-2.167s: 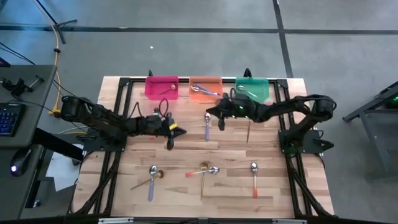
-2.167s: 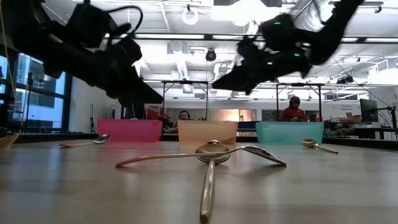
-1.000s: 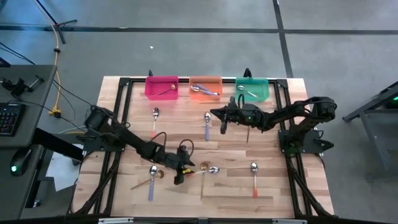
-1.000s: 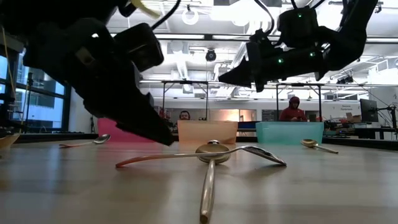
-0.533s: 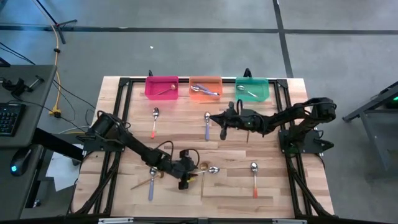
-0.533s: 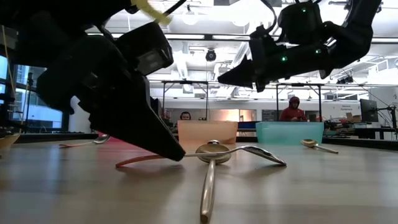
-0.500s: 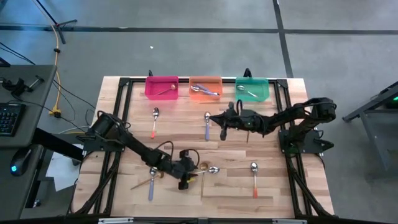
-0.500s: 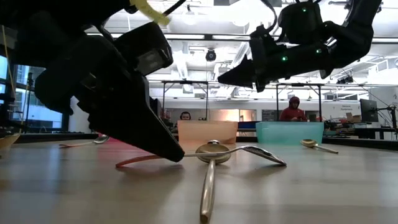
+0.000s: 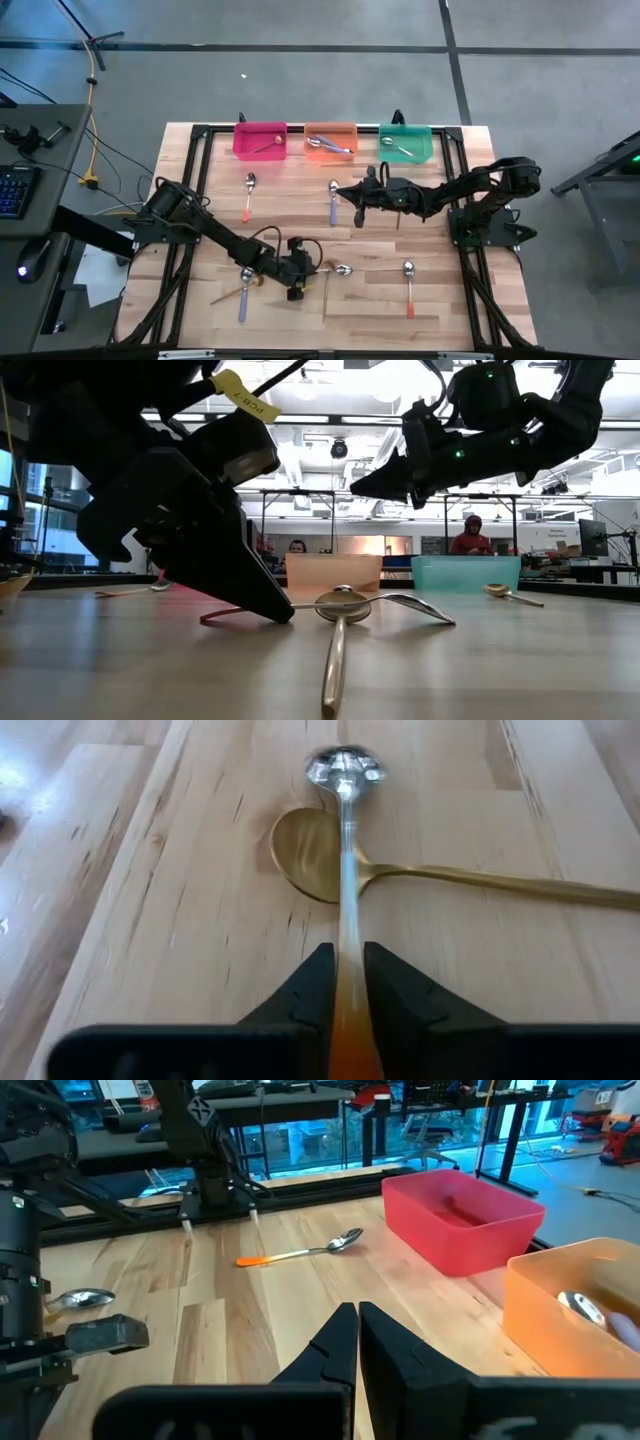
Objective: Sort silverware by color (type)
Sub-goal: Put the bottom left orange spoon into the green bin
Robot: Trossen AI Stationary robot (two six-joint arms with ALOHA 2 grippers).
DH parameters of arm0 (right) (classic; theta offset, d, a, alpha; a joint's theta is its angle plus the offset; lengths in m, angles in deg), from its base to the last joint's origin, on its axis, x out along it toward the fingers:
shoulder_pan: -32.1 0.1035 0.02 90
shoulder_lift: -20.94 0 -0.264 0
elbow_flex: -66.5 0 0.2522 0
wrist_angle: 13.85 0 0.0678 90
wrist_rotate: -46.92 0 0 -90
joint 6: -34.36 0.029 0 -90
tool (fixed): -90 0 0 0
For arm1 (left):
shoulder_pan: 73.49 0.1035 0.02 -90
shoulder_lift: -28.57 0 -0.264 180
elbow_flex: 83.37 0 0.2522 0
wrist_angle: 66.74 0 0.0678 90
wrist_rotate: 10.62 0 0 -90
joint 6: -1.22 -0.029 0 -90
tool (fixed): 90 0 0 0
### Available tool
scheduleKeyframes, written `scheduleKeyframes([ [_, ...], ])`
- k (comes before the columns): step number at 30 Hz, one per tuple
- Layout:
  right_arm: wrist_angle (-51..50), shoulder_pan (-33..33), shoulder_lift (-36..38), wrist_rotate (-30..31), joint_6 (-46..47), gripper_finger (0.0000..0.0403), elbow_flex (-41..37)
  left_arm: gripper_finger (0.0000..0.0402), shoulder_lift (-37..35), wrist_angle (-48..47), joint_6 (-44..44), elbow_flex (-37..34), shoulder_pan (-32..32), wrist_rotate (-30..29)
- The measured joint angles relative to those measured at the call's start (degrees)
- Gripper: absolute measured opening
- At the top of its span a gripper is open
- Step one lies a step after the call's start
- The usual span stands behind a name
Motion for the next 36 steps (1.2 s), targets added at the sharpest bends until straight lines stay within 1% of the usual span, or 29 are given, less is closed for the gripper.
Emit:
scheduleKeyframes([
  [2, 0.0, 0.0, 0.0, 0.0, 0.7, 0.0000, 0.0, 0.0025, -0.1, -0.7, 0.0, 0.1, 0.0, 0.2],
  [8, -0.6, 0.0, 0.0, 0.0, 1.0, 0.0000, 0.0, 0.0025, -0.6, -1.5, 0.0, 0.0, -0.2, 0.6],
  [12, -0.8, 0.0, 0.0, 0.0, 0.5, 0.0000, 0.0, 0.0025, -2.1, -3.8, 0.0, -0.2, -0.8, 0.5],
  [16, -1.3, 0.0, 0.0, 0.0, -1.2, 0.0000, 0.0, 0.0025, -4.4, -6.7, 0.0, -0.4, -2.2, -1.2],
  [18, -1.1, 0.0, 0.0, 0.0, -2.0, 0.0000, 0.0, 0.0025, -5.6, -7.5, 0.0, -0.4, -3.1, -3.3],
  [21, -0.3, 0.0, 0.0, 0.0, -3.0, 0.0000, 0.0, 0.0025, -7.8, -6.4, 1.5, -2.8, -4.4, -7.0],
  [24, -0.4, 0.0, 0.0, 0.0, -3.5, 0.0000, 0.0, 0.0025, -10.9, -1.0, 3.4, -7.4, -5.0, -9.0],
  [28, -1.0, 0.0, 0.0, 0.0, -4.5, 0.0000, -0.2, 0.0025, -15.5, 13.7, 2.6, -15.7, -3.8, -9.4],
  [31, -1.2, -0.2, 0.0, -0.1, -4.5, 0.0000, -0.2, 0.0025, -18.5, 26.6, 0.9, -22.0, -0.4, -8.2],
  [33, -1.0, -0.7, 0.0, -0.9, -4.6, 0.0000, -0.2, 0.0025, -20.1, 33.9, -0.4, -25.6, 2.8, -6.1],
  [36, 1.2, -2.0, -0.1, -2.3, -4.6, 0.0000, -0.2, 0.0025, -22.1, 41.1, -1.8, -29.9, 8.7, -2.0],
])
